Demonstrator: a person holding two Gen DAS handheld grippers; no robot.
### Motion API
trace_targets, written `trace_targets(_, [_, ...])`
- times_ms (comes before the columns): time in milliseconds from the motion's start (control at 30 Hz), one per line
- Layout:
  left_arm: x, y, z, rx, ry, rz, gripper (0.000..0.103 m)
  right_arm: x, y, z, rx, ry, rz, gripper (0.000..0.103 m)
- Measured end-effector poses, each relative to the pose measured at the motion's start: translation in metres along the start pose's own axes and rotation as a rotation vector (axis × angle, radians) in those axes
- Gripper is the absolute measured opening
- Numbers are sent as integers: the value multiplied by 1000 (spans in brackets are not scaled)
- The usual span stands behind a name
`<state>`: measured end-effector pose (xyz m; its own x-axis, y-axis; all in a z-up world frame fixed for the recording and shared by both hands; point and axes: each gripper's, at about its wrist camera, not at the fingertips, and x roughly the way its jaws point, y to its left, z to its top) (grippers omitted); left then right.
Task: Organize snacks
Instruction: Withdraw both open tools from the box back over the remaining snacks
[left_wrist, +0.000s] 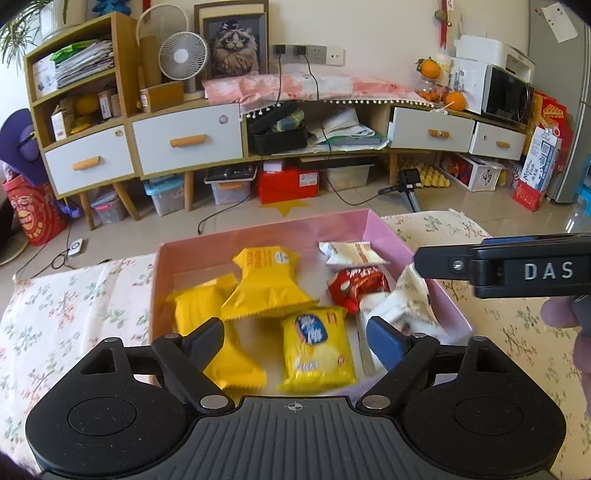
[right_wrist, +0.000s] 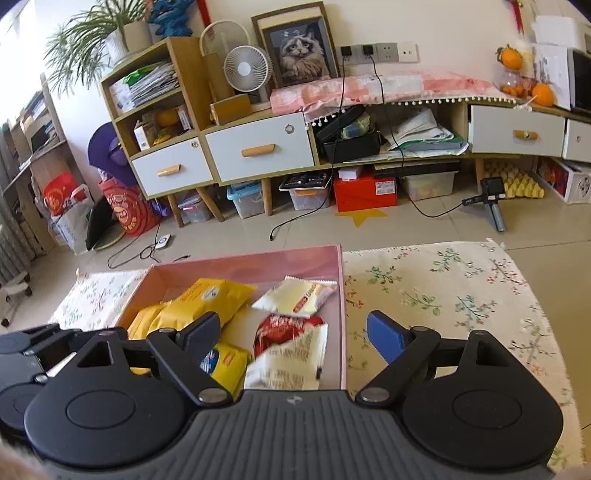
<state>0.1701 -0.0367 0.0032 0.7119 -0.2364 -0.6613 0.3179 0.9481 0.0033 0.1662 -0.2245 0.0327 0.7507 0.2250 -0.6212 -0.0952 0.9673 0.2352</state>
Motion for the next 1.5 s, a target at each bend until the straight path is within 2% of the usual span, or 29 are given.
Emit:
trace_targets(567, [-53,26,-47,-87,43,17,93,-37,7,-29,-56,13,-29,100])
trace_targets(1000, [-73,43,-88,-132,89,47,95,-47,12,-65,-70,46,-47,103])
trace_targets(1167, [-76,47,-97,-83,96,73,95,-43,20,-82,-141,98,-44,103])
trace_targets(1333, [-76,51,-99,-92,95,49,94,-38,27,-95,-185,154,-47,103])
trace_targets(1500, [-73,44,-97,-83,96,6,90,-32,31,-95,-154,178,-75,103])
